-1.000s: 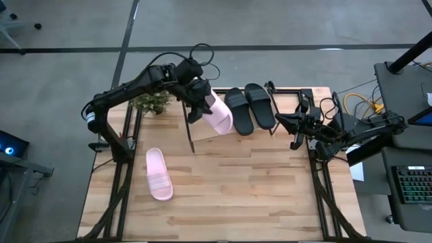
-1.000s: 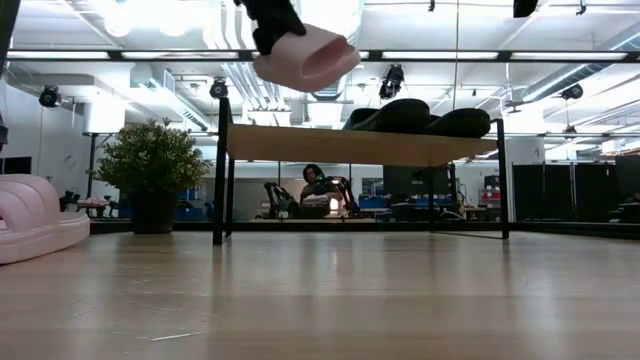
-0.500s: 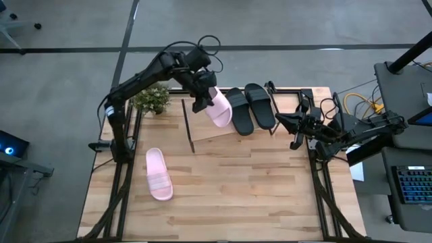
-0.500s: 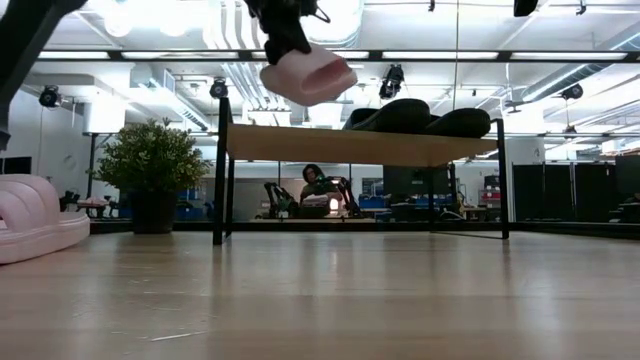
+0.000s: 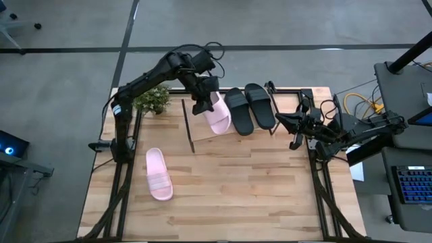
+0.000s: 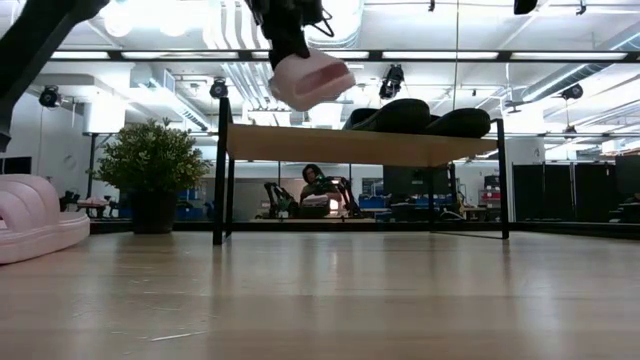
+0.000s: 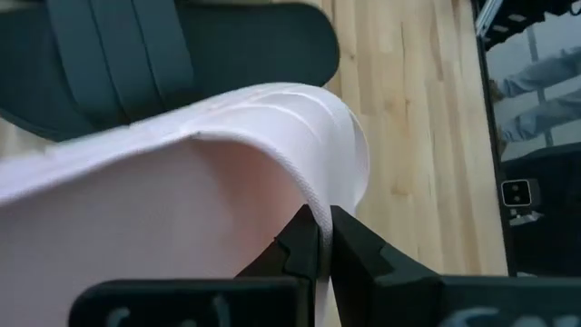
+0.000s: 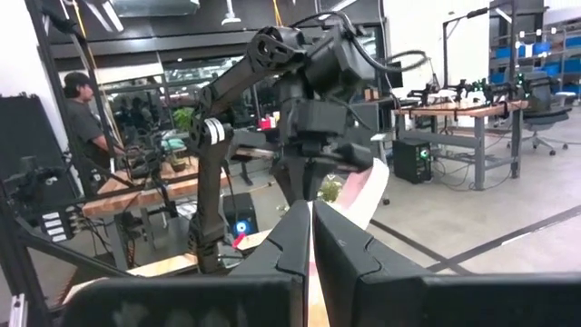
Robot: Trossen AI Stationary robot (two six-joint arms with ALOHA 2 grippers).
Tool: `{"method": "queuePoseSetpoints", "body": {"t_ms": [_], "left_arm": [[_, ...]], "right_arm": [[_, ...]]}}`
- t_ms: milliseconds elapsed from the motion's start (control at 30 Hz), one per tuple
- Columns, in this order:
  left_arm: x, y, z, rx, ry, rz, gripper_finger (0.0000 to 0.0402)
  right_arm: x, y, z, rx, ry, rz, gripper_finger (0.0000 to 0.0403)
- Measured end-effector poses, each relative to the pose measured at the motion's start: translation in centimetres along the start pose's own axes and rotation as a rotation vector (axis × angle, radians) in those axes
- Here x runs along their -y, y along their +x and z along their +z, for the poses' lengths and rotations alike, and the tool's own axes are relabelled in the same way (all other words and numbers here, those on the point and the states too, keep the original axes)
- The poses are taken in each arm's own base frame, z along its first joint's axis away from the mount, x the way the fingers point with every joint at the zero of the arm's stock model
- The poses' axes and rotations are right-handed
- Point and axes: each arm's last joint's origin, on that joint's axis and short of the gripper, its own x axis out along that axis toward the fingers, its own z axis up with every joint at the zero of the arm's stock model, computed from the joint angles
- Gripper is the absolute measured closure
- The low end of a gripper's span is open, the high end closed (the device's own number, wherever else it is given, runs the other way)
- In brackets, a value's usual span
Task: Pick and place slides into the shelf
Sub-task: Put the bottom pink slipper on the shelf
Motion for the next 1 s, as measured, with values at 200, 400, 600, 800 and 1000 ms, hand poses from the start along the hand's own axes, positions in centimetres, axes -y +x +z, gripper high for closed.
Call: {"method": "queuePoseSetpoints", "body": {"t_ms": [200, 400, 600, 800, 1000], "left_arm": [[-0.8, 1.6, 0.2, -0.026, -0.017, -0.049, 0.0401], [-1.4, 2.8, 0.2, -0.053, -0.038, -0.089, 0.0401], [-1.7, 3.1, 0.2, -0.056, -0.044, -0.097, 0.0401], [-2.0, 4.2, 0.0, -0.090, -0.066, -0.124, 0.0401], [-2.4, 4.8, 0.0, -0.102, -0.074, -0.129, 0.0401]], "right_arm": [[0.0, 0.0, 0.0, 0.001, -0.001, 0.000, 0.0394], [0.0, 0.0, 0.0, 0.000, 0.000, 0.000, 0.0394], [0.0, 0.0, 0.0, 0.000, -0.002, 0.000, 0.0394], [0.0, 0.0, 0.0, 0.000, -0.003, 0.000, 0.0394], [0.0, 0.0, 0.0, -0.001, -0.004, 0.000, 0.0394]]}}
